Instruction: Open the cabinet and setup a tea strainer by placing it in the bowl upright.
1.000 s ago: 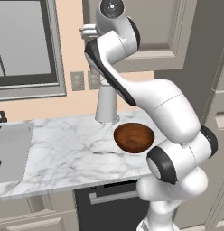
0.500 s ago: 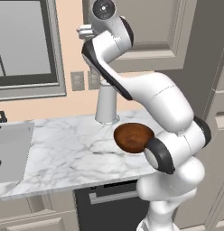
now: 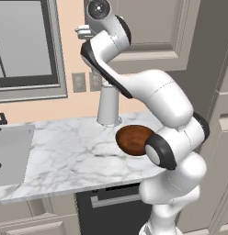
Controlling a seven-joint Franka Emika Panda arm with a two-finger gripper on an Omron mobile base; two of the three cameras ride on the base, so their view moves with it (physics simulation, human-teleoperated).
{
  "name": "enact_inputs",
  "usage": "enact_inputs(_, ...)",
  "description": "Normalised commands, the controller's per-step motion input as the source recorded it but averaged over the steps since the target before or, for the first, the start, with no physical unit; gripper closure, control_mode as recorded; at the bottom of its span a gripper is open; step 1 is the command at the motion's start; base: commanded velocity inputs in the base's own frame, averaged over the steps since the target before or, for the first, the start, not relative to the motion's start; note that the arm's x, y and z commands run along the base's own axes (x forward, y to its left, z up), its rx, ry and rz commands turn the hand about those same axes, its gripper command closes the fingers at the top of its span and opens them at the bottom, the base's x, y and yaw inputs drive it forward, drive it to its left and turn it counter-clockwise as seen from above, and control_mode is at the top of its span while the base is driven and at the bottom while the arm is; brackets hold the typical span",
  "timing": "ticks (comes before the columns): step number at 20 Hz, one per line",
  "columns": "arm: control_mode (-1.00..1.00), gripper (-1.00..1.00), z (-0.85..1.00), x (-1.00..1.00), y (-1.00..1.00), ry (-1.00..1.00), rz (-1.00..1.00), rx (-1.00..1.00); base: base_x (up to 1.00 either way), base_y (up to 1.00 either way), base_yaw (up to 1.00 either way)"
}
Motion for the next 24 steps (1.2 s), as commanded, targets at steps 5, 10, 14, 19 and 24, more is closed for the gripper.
enact_inputs(5,-1.00,-1.00,0.00,0.12,0.00,0.00,0.00,0.00,0.00,0.00,0.00)
enact_inputs(10,-1.00,1.00,-0.02,0.07,0.00,0.00,0.00,0.00,0.00,0.00,0.00)
enact_inputs(14,-1.00,1.00,-0.07,0.03,0.00,0.00,0.00,0.00,0.00,0.00,0.00)
enact_inputs(19,-1.00,1.00,-0.01,0.09,0.00,0.00,0.00,0.00,0.00,0.00,0.00)
enact_inputs(24,-1.00,1.00,0.00,0.04,0.00,0.00,0.00,0.00,0.00,0.00,0.00)
